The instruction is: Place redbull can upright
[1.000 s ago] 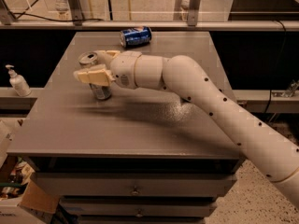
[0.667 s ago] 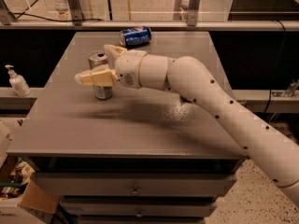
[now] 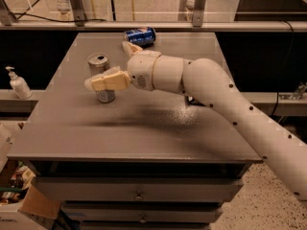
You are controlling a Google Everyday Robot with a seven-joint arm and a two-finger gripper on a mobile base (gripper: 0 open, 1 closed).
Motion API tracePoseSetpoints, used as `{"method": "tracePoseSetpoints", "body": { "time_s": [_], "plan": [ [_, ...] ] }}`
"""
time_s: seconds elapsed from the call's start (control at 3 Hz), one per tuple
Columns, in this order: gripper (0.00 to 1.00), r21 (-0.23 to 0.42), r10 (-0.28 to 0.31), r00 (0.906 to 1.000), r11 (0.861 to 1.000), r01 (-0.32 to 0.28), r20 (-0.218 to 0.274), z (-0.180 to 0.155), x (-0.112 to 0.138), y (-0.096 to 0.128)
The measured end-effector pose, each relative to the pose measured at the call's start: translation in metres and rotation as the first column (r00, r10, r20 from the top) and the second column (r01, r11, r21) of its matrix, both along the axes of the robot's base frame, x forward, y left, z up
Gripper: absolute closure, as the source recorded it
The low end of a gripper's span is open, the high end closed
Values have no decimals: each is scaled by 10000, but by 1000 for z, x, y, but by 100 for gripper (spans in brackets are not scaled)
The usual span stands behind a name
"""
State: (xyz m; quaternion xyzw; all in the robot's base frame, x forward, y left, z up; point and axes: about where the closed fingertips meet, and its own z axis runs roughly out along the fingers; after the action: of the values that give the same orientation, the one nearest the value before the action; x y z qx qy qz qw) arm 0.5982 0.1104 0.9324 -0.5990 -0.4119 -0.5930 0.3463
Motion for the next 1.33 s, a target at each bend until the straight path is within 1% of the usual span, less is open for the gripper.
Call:
{"method": "tracePoseSetpoints", "body": {
  "time_s": [0.33,0.67,1.0,1.33],
  "plan": [
    [0,-194,-145,9998,9997,147,117,6,-3,-20],
    [0,-367,-312,9993,9988,319,213,11,-6,-48],
    [0,-454,-634,9974,9969,649,335,16,-7,-79],
    [0,-443,-1145,9924,9922,1165,455,23,-14,-117]
  ]
}}
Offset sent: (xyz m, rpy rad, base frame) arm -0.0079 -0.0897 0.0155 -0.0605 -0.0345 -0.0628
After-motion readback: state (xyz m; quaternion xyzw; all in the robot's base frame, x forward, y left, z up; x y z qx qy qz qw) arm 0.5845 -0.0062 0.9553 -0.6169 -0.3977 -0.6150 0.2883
